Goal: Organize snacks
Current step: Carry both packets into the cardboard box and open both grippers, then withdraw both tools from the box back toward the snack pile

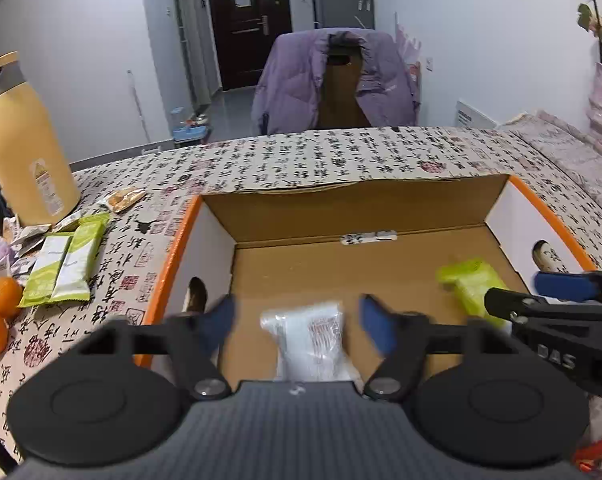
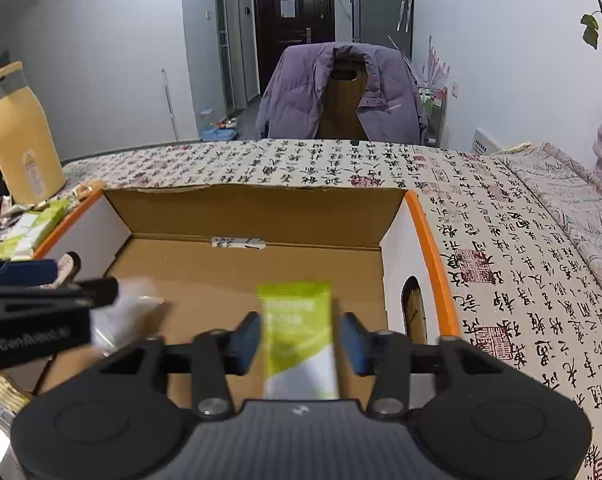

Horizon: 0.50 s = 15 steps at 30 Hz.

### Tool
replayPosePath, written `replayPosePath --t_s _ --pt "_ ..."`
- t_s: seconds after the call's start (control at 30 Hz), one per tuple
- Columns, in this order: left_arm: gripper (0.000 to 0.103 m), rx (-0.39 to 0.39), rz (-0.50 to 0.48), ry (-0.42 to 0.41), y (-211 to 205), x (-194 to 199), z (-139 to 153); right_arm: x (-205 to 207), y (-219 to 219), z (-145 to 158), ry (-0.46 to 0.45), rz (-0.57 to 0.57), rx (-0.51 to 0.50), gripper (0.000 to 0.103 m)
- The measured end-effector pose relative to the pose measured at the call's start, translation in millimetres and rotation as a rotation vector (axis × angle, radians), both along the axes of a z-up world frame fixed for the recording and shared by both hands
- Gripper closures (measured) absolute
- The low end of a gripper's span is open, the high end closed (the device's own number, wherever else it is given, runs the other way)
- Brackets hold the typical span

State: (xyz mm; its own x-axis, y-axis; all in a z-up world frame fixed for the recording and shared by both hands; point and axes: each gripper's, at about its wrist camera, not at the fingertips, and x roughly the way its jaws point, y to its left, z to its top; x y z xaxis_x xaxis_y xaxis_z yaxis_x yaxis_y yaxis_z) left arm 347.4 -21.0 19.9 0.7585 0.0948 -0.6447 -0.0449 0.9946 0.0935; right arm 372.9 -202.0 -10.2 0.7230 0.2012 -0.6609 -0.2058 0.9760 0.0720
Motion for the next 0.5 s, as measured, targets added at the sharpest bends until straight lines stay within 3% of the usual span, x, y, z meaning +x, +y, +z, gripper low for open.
replayPosePath --t_s 0.07,0.13,0.3,0.5 --pt "0.016 -0.013 -0.008 -0.015 2.2 -3.7 1.6 -5.5 -0.7 2.5 -0.018 0.005 0.002 0.035" --pt "0.000 -0.037 -0.005 -0.034 4.3 -10.0 6.0 -11.4 -3.3 5.0 -0.033 0.009 0.002 0.027" --pt "0.000 -0.070 0.005 -0.091 11.5 -26.4 17.8 -31.9 -13.0 13.8 -0.070 0.026 0.041 0.003" --pt "0.000 -0.098 0.003 -0.155 15.8 -57.5 29.2 -64.7 -19.9 26.3 -0.128 0.034 0.059 0.000"
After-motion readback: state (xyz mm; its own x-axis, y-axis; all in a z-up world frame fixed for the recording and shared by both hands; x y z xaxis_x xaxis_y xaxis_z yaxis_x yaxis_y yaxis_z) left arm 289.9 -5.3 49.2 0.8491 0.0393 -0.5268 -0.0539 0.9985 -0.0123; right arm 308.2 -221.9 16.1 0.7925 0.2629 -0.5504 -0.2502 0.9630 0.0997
